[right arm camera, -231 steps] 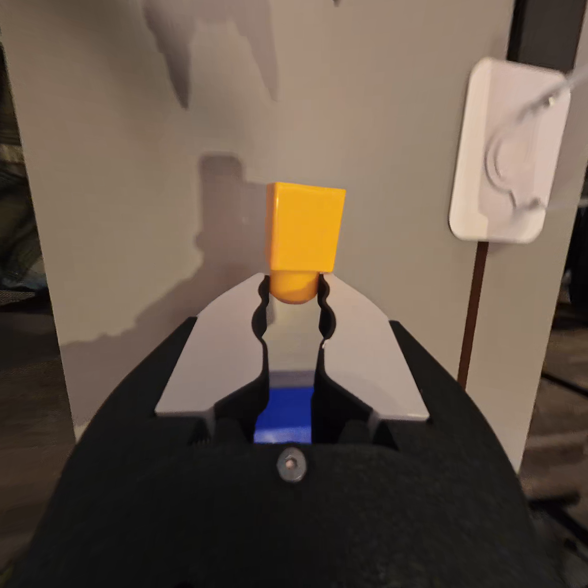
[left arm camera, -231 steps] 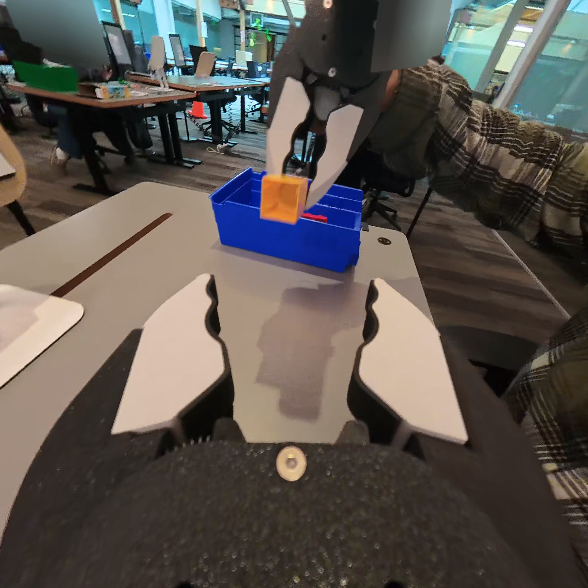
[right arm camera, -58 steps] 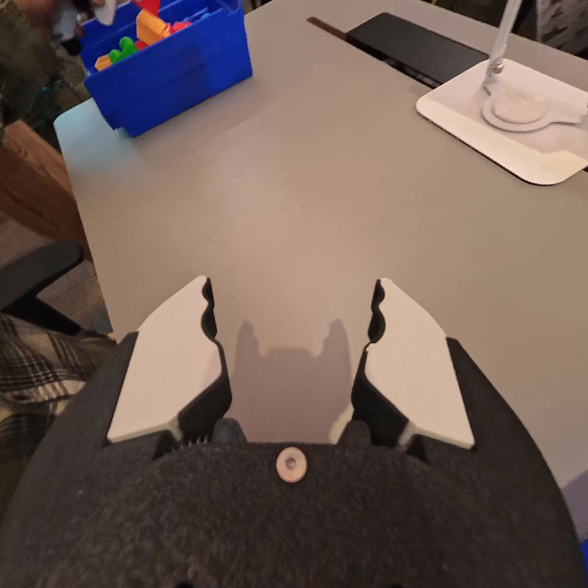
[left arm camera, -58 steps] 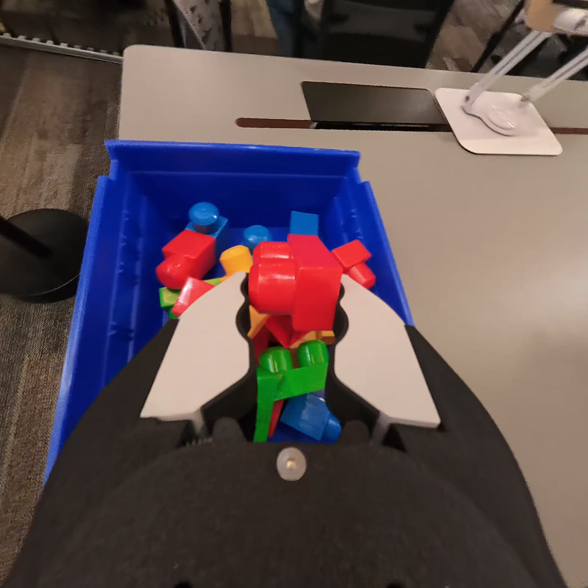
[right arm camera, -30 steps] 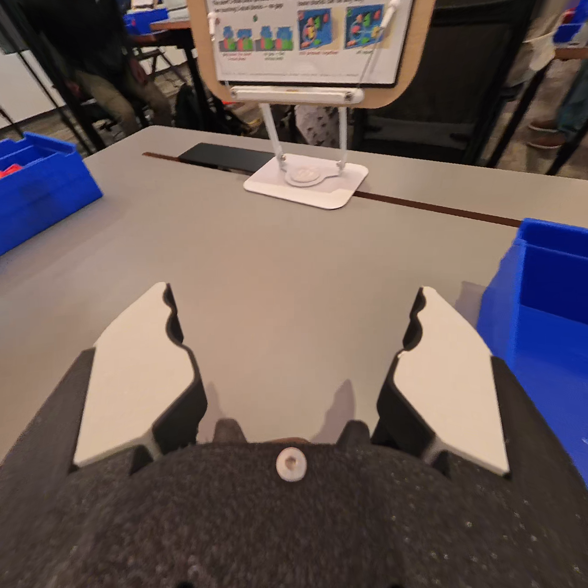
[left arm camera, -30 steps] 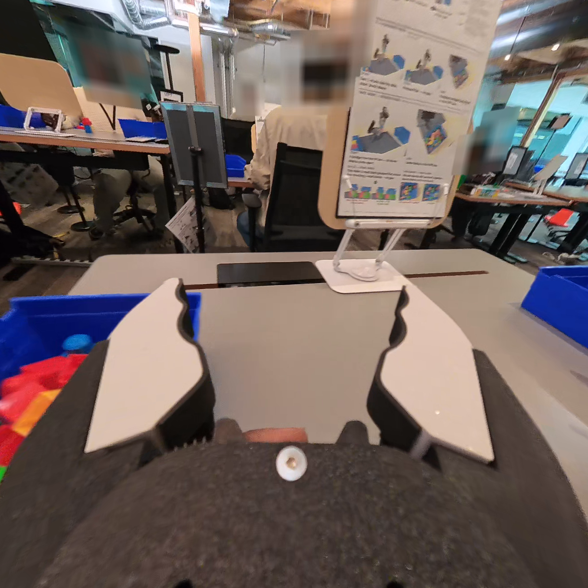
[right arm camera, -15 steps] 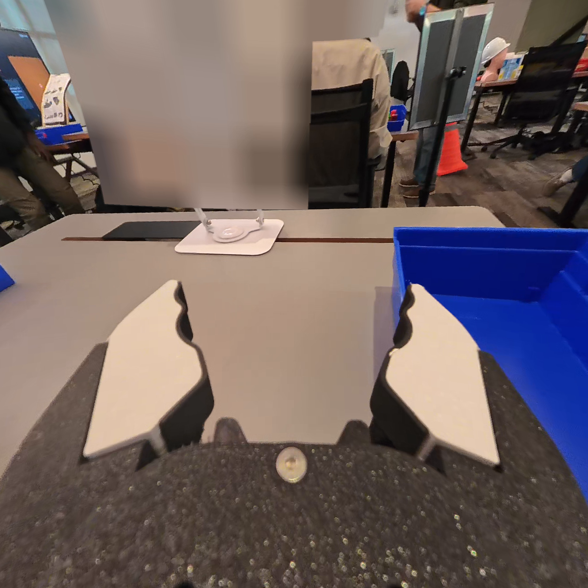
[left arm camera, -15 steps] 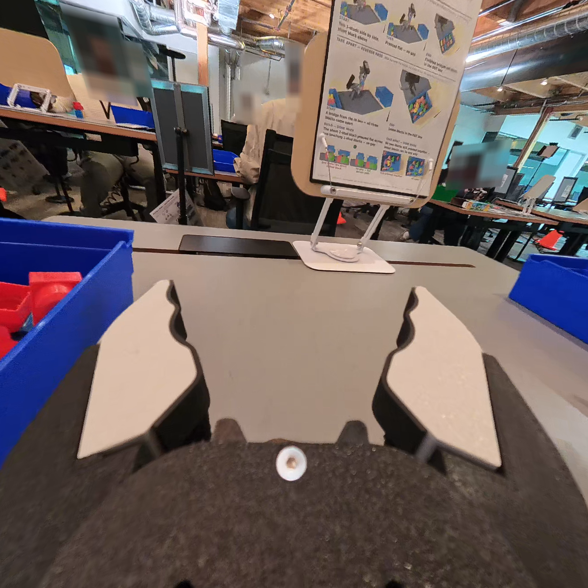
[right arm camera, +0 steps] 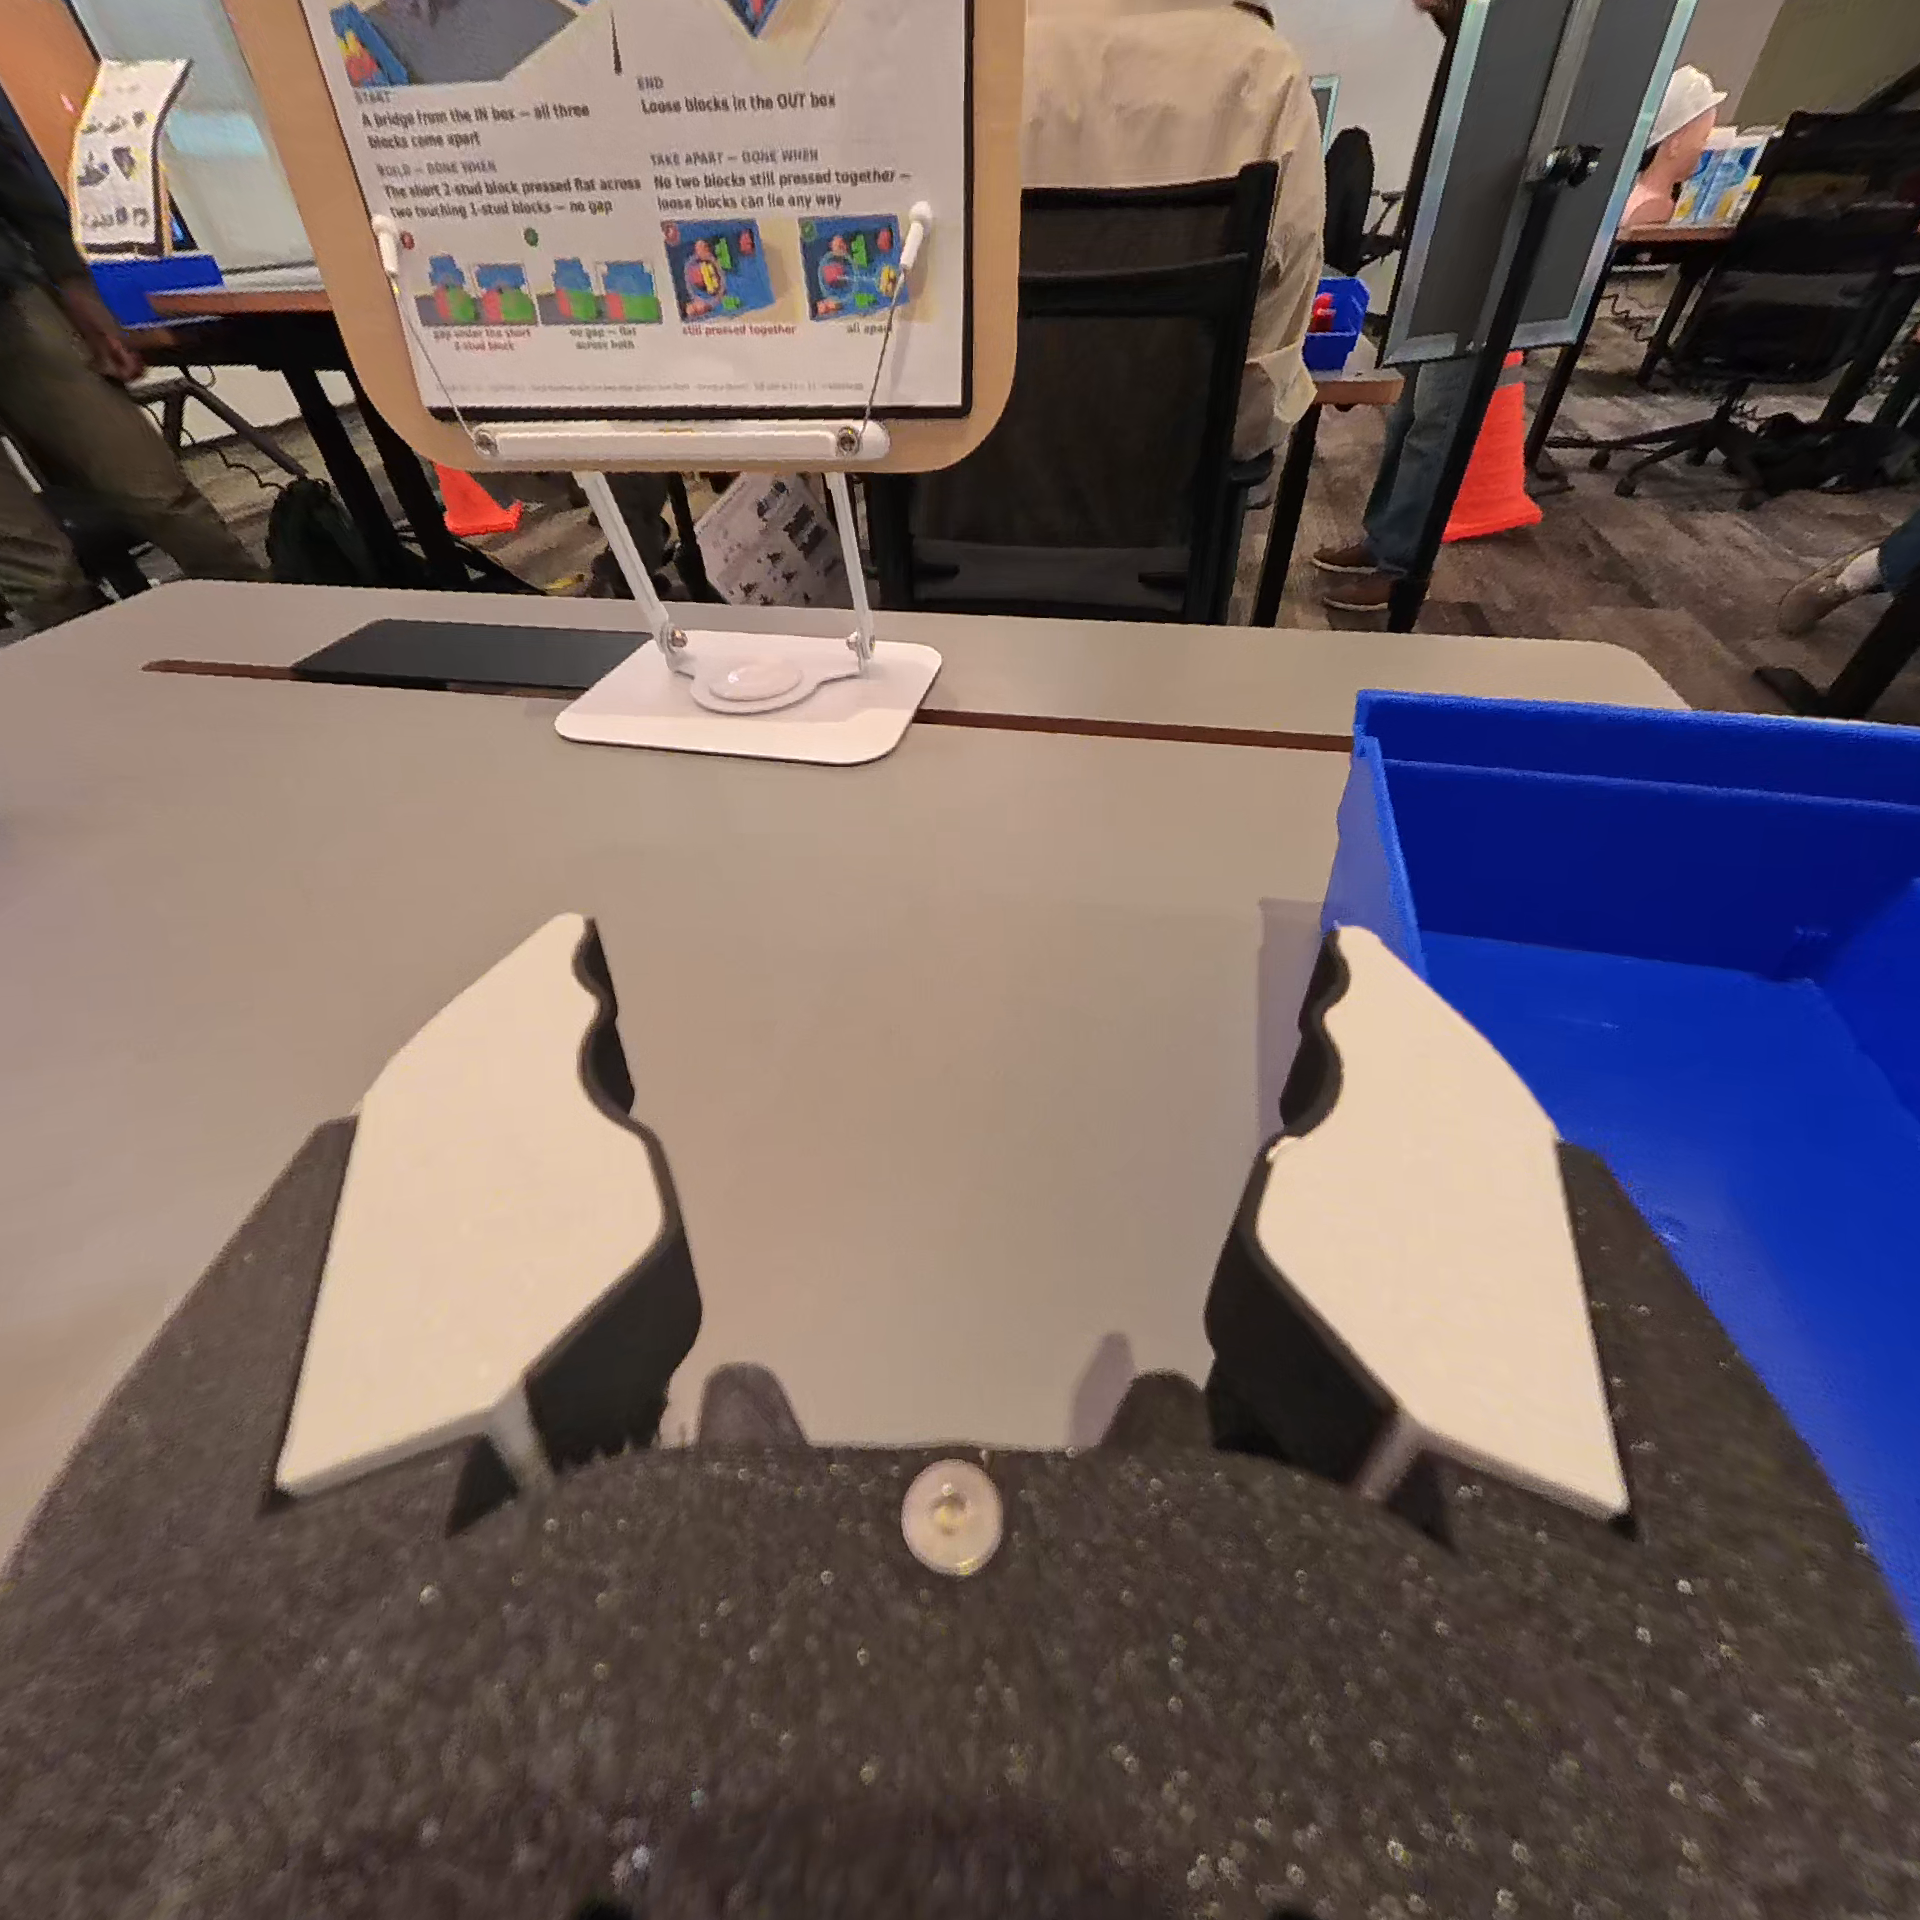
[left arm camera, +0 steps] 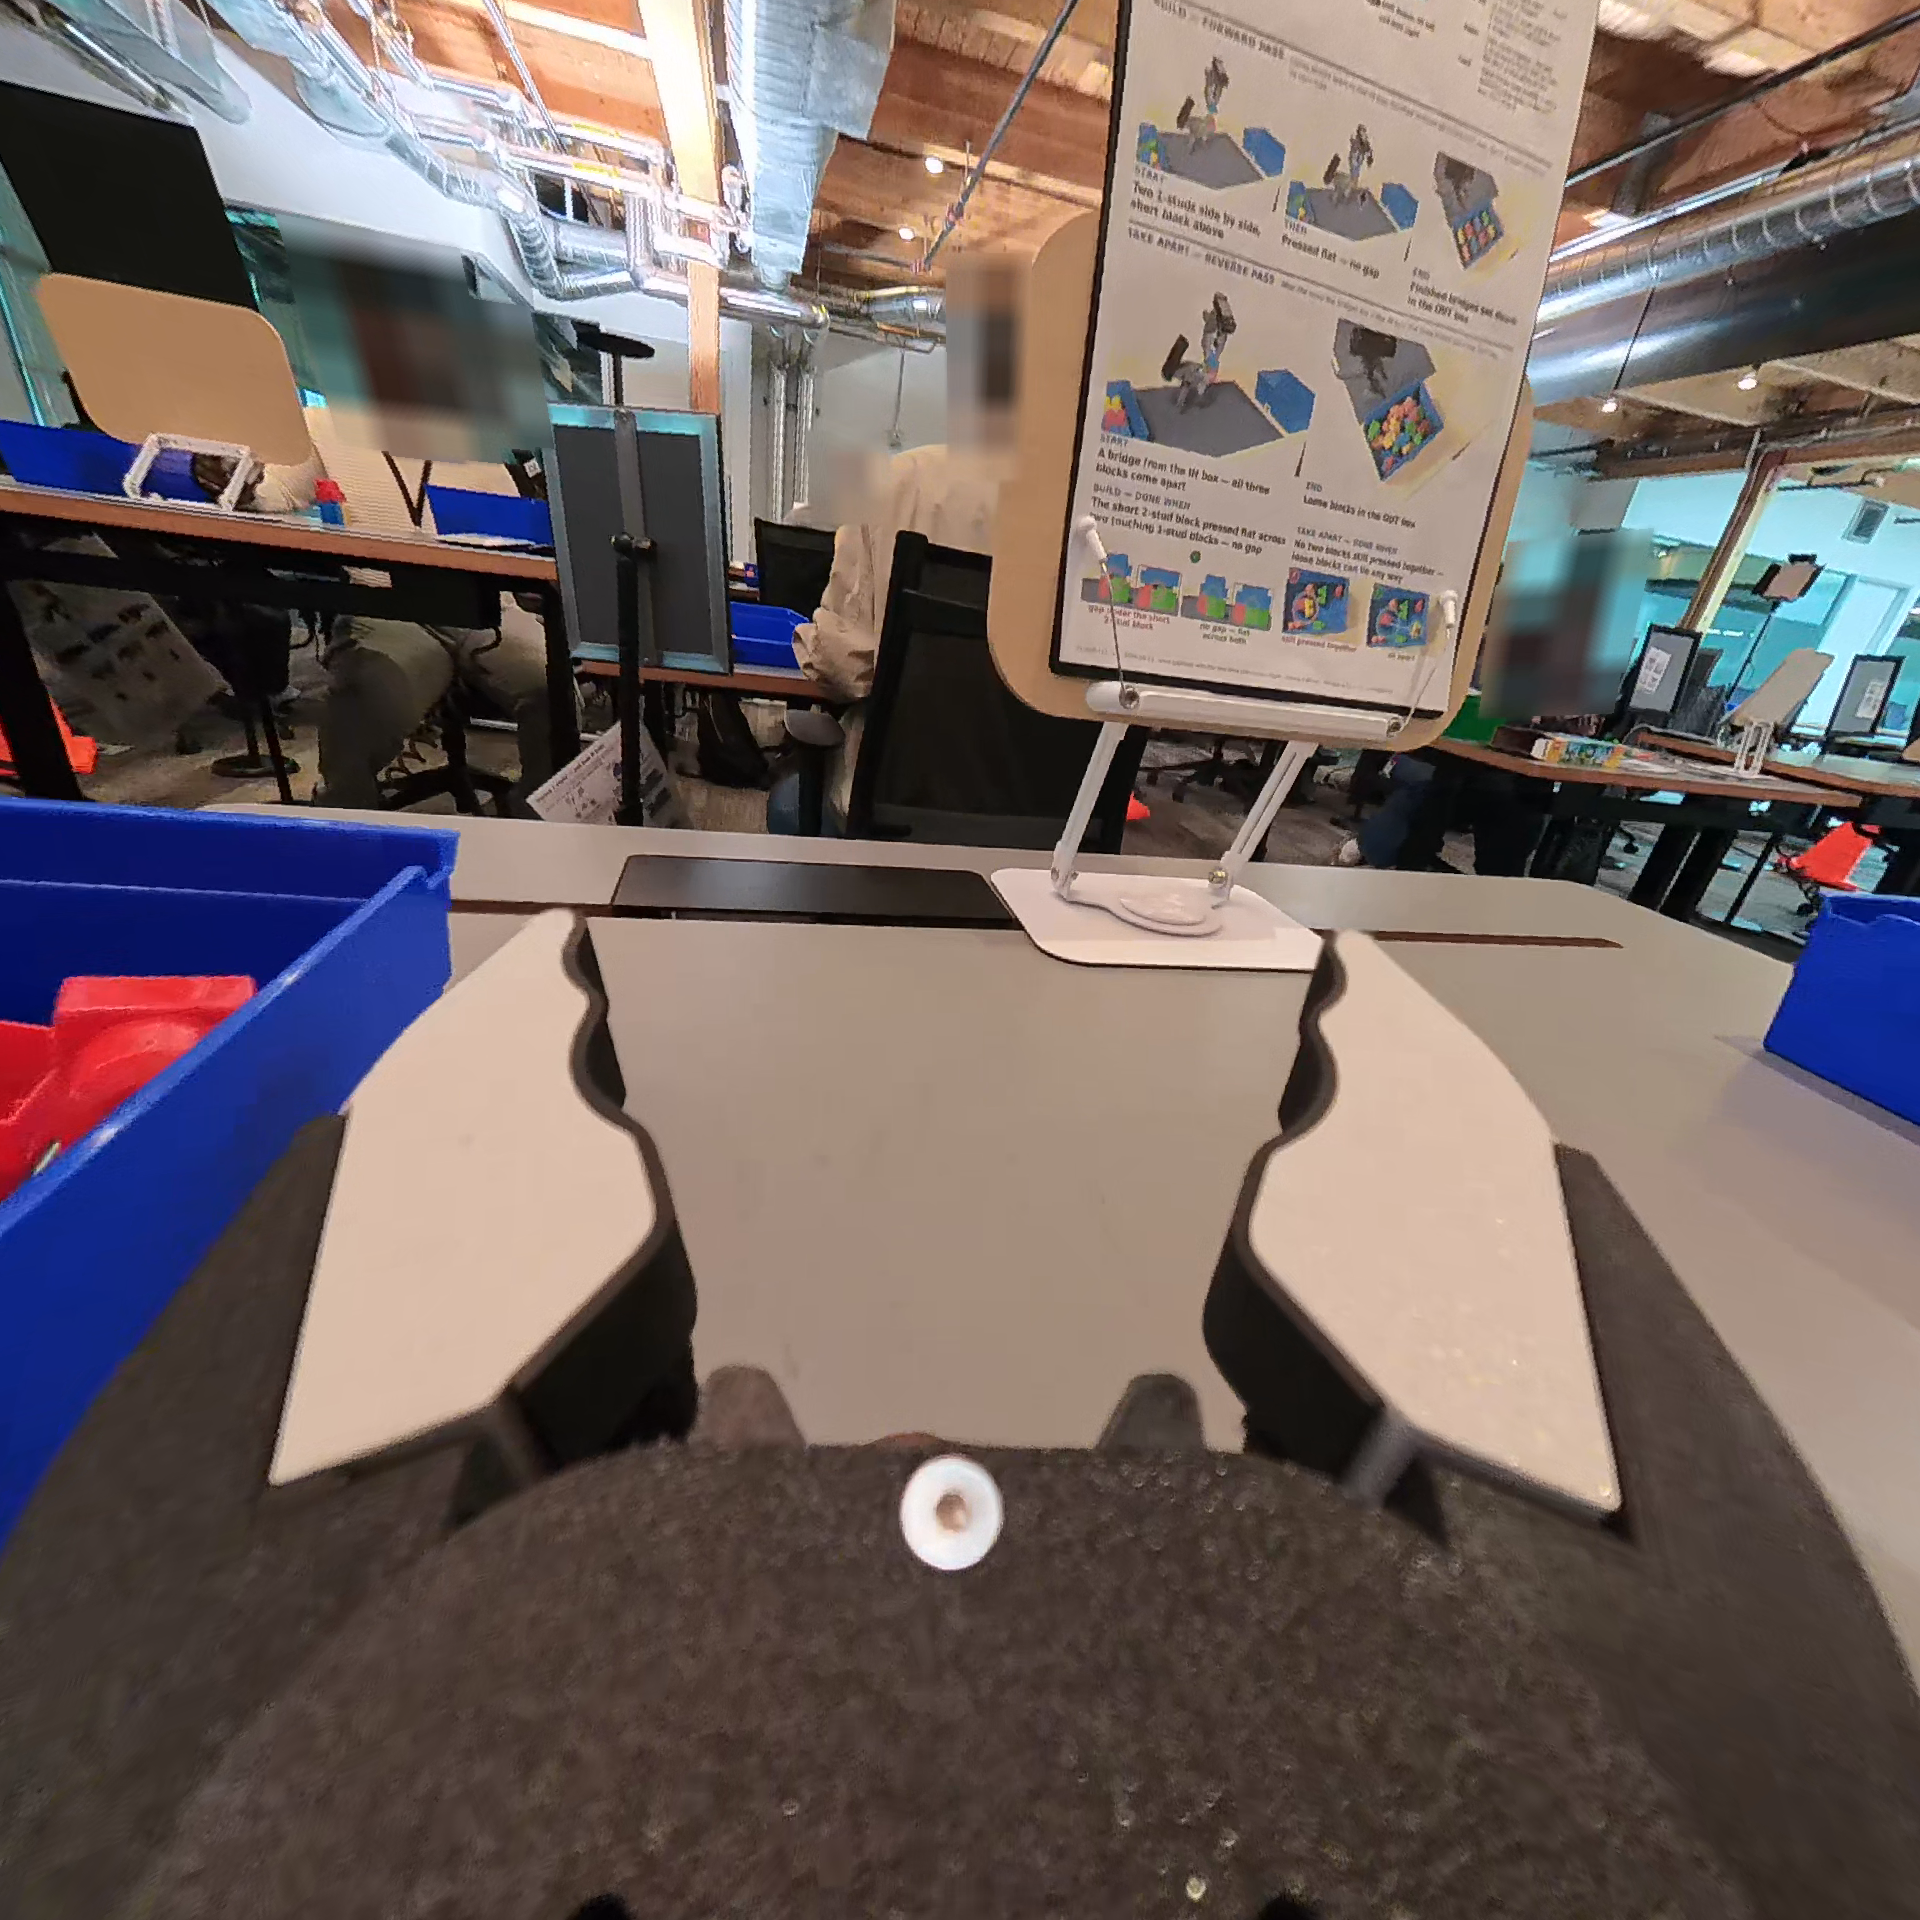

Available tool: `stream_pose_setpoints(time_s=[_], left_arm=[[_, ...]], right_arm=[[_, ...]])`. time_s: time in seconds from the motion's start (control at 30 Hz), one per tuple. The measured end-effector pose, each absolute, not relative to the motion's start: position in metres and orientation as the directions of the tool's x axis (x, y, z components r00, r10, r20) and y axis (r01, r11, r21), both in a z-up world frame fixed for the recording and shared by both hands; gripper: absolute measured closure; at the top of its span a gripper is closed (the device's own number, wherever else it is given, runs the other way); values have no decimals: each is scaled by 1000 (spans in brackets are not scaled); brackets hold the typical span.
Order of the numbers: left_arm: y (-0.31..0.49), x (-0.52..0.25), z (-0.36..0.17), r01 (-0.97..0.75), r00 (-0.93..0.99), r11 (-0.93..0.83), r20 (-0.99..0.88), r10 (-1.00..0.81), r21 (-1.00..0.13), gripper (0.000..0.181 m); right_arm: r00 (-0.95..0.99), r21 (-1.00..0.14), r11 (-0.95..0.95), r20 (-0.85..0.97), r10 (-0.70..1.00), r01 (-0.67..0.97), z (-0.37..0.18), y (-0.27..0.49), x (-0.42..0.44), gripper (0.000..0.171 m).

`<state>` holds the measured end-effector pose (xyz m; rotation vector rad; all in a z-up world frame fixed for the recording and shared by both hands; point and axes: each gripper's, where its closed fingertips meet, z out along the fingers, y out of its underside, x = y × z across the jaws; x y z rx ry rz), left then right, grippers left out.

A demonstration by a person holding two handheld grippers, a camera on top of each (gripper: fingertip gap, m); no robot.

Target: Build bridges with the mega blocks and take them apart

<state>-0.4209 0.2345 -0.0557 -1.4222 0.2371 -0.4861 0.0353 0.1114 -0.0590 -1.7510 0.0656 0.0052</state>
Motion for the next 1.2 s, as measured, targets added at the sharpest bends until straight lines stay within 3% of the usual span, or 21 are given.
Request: stream_pose_setpoints(time_s=[1.0, 1.2], left_arm=[[231, -410, -69, 145, 859, 61, 95, -503, -987, 61], [208, -437, -20, 128, 854, 117, 50, -518, -985, 67]], right_arm=[[998, -976, -217, -18, 62, -5, -74, 128, 7, 53], [997, -978, -206, -28, 76, -11, -67, 118, 7, 56]])
